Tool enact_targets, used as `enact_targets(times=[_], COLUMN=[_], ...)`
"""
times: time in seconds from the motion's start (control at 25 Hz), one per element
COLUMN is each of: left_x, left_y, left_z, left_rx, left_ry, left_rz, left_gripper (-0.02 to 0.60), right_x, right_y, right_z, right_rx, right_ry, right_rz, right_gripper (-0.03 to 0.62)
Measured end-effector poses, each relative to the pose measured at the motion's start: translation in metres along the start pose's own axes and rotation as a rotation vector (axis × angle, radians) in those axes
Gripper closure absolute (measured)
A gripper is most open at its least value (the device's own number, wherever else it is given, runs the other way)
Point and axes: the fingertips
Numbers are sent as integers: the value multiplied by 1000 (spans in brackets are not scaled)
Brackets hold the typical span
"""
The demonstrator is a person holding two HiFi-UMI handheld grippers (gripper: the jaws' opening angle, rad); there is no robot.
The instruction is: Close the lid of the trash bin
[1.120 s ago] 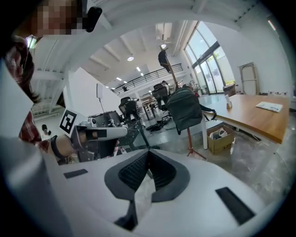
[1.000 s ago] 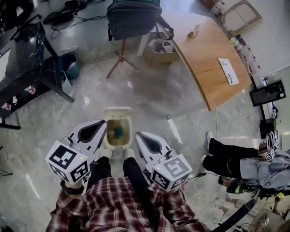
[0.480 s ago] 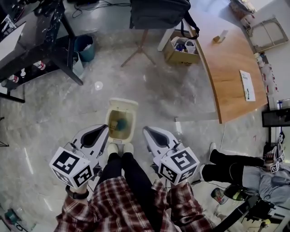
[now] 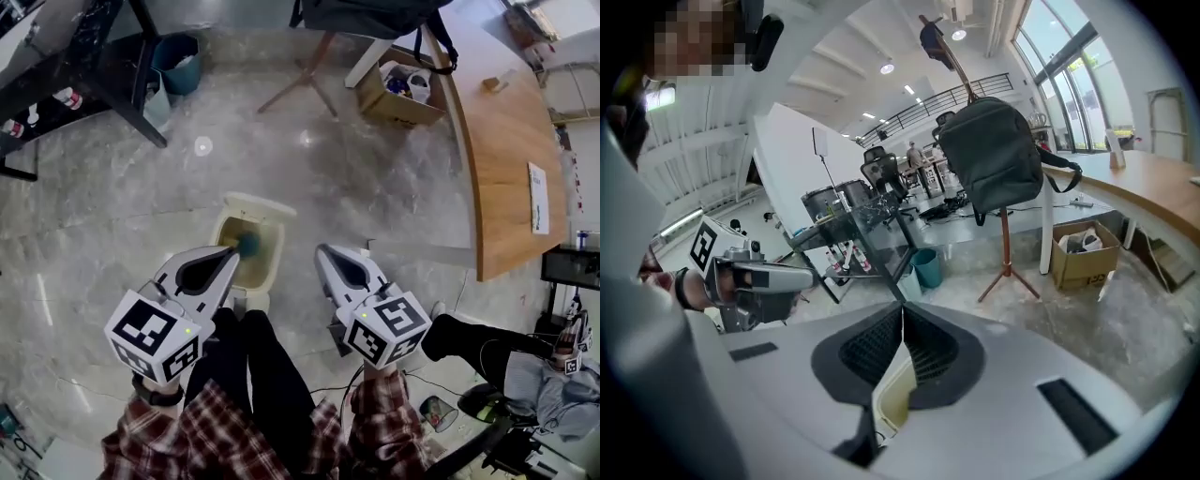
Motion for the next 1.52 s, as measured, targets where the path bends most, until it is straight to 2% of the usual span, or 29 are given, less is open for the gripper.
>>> enact_targets(times=[0.24,0.36,0.48,0.76,0.84,0.92,1.12,1.36,1.52], left_x=[-38,-48,-56,-67,-67,-69,-74,-77,-75], left_y=[-42,-57,-66,-76,-74,-69,-62,-57,-54], left_z=[32,49,67,89,94,99,103,107,115], left_rx=[-49,-72,-93,-118,-129,-134,-130,-121,-123], left_ry=[-1,6,24,62,63,69,90,108,131], left_rz=[3,16,27,39,40,35,20,22,35], left_gripper=[571,571,571,571,571,571,571,571,571], right_x=[33,39,42,59,61,60,61,54,40], right_y=[-68,-95,-118,-159,-164,-170,-183,-180,-173], right_z=[29,38,45,53,53,54,68,78,92], right_rx=[-56,-92,-131,-229,-249,-271,-350,-375,-404], right_ry=[4,56,119,160,166,155,125,44,35], right_rz=[-30,-56,-76,-135,-146,-164,-217,-271,-308], right_gripper=[582,582,582,579,557,523,523,523,523])
Point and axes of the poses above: the fingertips, and each gripper's own axes: y backward along the fingers, x to its right, z out of its underside
